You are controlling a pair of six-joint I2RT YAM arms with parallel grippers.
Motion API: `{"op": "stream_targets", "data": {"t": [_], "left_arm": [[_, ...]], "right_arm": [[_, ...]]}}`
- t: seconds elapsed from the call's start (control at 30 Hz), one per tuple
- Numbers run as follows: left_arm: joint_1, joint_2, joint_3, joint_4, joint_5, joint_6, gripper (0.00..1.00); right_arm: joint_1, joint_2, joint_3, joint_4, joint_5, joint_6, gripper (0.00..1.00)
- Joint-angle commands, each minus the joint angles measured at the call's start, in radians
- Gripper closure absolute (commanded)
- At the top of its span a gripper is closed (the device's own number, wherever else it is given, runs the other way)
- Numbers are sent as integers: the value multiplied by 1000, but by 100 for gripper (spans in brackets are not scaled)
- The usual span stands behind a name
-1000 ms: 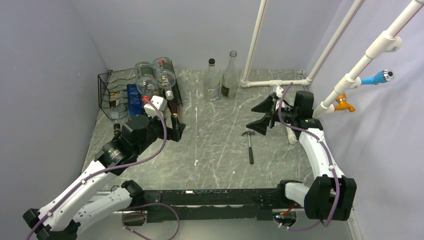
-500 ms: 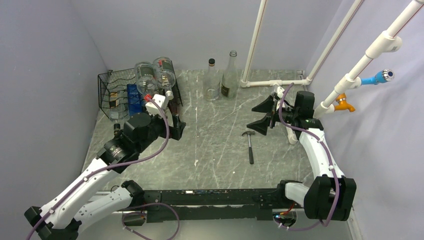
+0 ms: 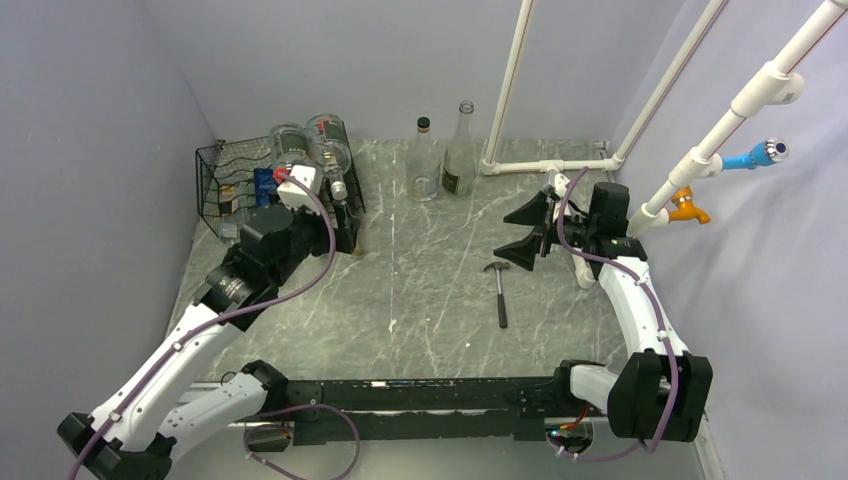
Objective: Take the wine bottle off the wine rack
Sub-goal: Pick up the wine bottle from the wine rack.
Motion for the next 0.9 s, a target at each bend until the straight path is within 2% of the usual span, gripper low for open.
{"op": "stream_targets", "data": {"t": [0.0, 0.47, 0.87], "left_arm": [[48, 13, 45, 57, 12, 18, 1], [183, 42, 46, 108, -22, 44, 1], [229, 35, 32, 110, -17, 57, 1]], "right_arm": [[-7, -10, -5, 18, -38, -36, 0], [-8, -6, -6, 14, -40, -42, 0], [-9, -3, -6, 13, -42, -45, 0]]}}
